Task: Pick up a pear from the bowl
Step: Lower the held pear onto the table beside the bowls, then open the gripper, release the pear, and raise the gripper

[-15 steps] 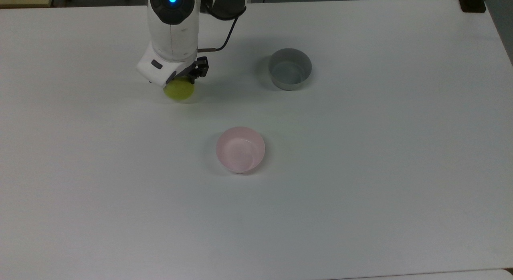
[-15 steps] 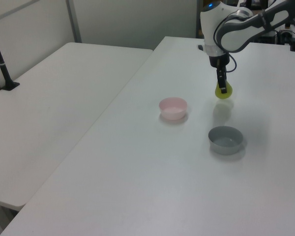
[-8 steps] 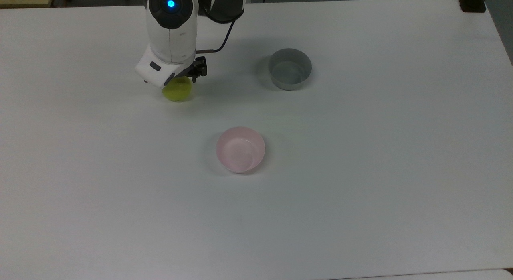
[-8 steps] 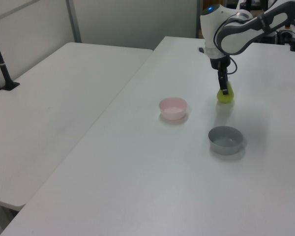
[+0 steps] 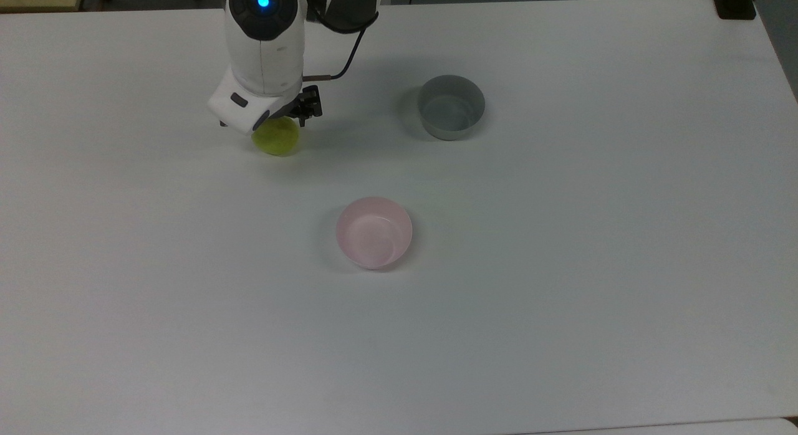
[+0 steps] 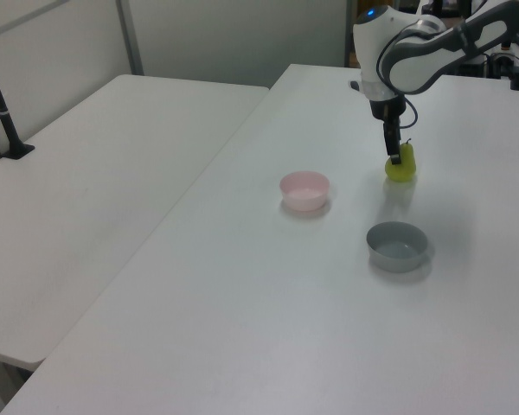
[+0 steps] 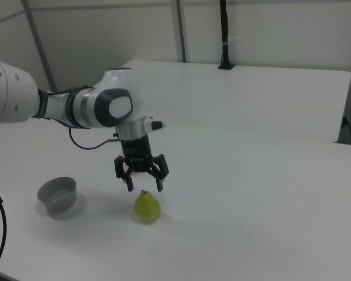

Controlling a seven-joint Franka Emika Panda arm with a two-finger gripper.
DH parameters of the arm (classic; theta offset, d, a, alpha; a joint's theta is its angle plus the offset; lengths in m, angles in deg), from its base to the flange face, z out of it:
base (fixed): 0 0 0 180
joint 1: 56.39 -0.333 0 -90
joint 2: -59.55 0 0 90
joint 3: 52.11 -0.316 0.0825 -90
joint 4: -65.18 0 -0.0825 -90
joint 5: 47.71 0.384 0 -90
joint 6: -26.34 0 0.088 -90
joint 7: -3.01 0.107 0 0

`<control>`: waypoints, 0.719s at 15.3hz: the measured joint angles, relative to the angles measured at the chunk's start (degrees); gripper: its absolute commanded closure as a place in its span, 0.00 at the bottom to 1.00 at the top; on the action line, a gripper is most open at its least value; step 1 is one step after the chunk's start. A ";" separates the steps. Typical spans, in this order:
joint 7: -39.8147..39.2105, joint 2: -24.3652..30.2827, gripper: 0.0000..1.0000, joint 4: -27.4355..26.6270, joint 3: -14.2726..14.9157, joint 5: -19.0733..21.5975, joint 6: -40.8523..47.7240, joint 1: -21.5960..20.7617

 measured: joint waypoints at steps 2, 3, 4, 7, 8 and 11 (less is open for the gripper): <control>0.63 2.13 0.00 0.77 0.01 0.01 0.01 0.01; 1.13 3.74 0.00 1.10 0.02 0.15 0.14 0.04; 1.50 5.58 0.00 1.54 0.05 0.50 0.81 0.09; 2.20 10.99 0.00 4.63 0.12 2.27 7.40 0.54; 2.37 12.27 0.00 6.06 0.12 2.81 10.24 0.77; 4.56 14.07 0.00 9.00 0.13 3.64 16.07 1.04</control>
